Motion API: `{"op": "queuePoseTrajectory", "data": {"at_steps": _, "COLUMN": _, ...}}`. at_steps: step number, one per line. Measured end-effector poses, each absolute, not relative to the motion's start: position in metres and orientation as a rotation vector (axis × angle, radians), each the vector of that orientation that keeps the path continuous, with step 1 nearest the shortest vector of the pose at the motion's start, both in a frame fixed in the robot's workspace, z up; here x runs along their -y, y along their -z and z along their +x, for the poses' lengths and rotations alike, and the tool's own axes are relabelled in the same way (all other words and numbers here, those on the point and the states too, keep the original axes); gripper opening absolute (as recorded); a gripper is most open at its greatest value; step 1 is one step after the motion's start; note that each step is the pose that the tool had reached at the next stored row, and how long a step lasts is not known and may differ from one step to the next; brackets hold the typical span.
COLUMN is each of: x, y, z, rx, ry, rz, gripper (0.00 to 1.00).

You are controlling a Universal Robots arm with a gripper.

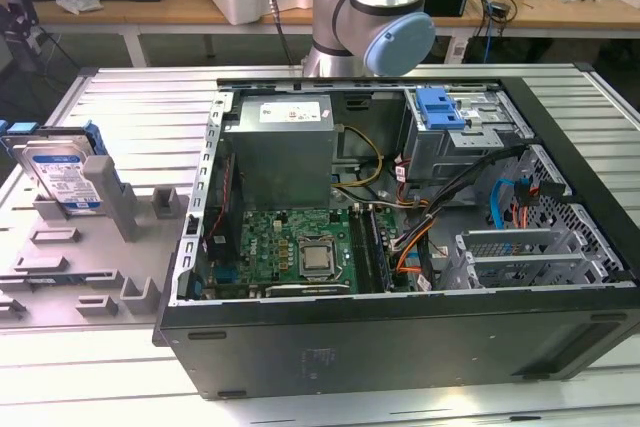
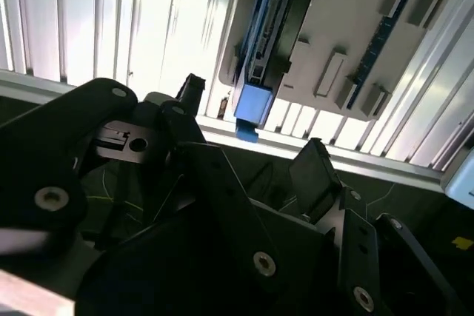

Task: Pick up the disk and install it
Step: 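Pick up the disk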

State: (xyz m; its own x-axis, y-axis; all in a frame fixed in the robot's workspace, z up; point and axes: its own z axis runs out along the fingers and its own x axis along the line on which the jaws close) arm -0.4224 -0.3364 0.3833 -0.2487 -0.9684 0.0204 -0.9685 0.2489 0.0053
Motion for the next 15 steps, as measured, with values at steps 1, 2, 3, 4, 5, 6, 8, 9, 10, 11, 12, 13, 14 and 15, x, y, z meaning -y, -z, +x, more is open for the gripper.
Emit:
{"op": "queuePoseTrajectory", "data": {"at_steps": 1, "x": 0.3363, "y": -0.3830, "z": -0.4225, "rx": 2.443, "ry": -0.020, "rz": 1.939, "gripper": 0.74}}
{"op": "queuePoseTrajectory", "data": {"at_steps": 2, "x": 0.3364, "y": -0.3828, "z": -0.4225, "rx": 2.425, "ry": -0.025, "rz": 1.958, "gripper": 0.74}}
{"op": "queuePoseTrajectory", "data": {"at_steps": 3, "x": 0.3364, "y": -0.3825, "z": -0.4224, "rx": 2.398, "ry": -0.031, "rz": 1.986, "gripper": 0.74}}
{"op": "queuePoseTrajectory", "data": {"at_steps": 4, "x": 0.3364, "y": -0.3822, "z": -0.4224, "rx": 2.367, "ry": -0.037, "rz": 2.019, "gripper": 0.74}}
{"op": "queuePoseTrajectory", "data": {"at_steps": 5, "x": 0.3363, "y": -0.3820, "z": -0.4225, "rx": 2.349, "ry": -0.041, "rz": 2.037, "gripper": 0.74}}
{"op": "queuePoseTrajectory", "data": {"at_steps": 6, "x": 0.3363, "y": -0.3818, "z": -0.4225, "rx": 2.328, "ry": -0.045, "rz": 2.058, "gripper": 0.74}}
{"op": "queuePoseTrajectory", "data": {"at_steps": 8, "x": 0.3363, "y": -0.3809, "z": -0.4225, "rx": 2.265, "ry": -0.059, "rz": 2.116, "gripper": 0.74}}
{"op": "queuePoseTrajectory", "data": {"at_steps": 9, "x": 0.3363, "y": -0.3807, "z": -0.4225, "rx": 2.249, "ry": -0.064, "rz": 2.130, "gripper": 0.74}}
{"op": "queuePoseTrajectory", "data": {"at_steps": 10, "x": 0.3364, "y": -0.3807, "z": -0.4225, "rx": 2.235, "ry": -0.067, "rz": 2.143, "gripper": 0.74}}
{"op": "queuePoseTrajectory", "data": {"at_steps": 11, "x": 0.3364, "y": -0.3807, "z": -0.4225, "rx": 2.222, "ry": -0.069, "rz": 2.155, "gripper": 0.74}}
{"op": "queuePoseTrajectory", "data": {"at_steps": 12, "x": 0.3364, "y": -0.3807, "z": -0.4225, "rx": 2.212, "ry": -0.070, "rz": 2.164, "gripper": 0.74}}
{"op": "queuePoseTrajectory", "data": {"at_steps": 13, "x": 0.3364, "y": -0.3807, "z": -0.4225, "rx": 2.211, "ry": -0.070, "rz": 2.166, "gripper": 0.74}}
{"op": "queuePoseTrajectory", "data": {"at_steps": 14, "x": 0.3363, "y": -0.3807, "z": -0.4226, "rx": 2.211, "ry": -0.070, "rz": 2.166, "gripper": 0.74}}
{"op": "queuePoseTrajectory", "data": {"at_steps": 15, "x": 0.3363, "y": -0.3807, "z": -0.4226, "rx": 2.210, "ry": -0.070, "rz": 2.167, "gripper": 0.74}}
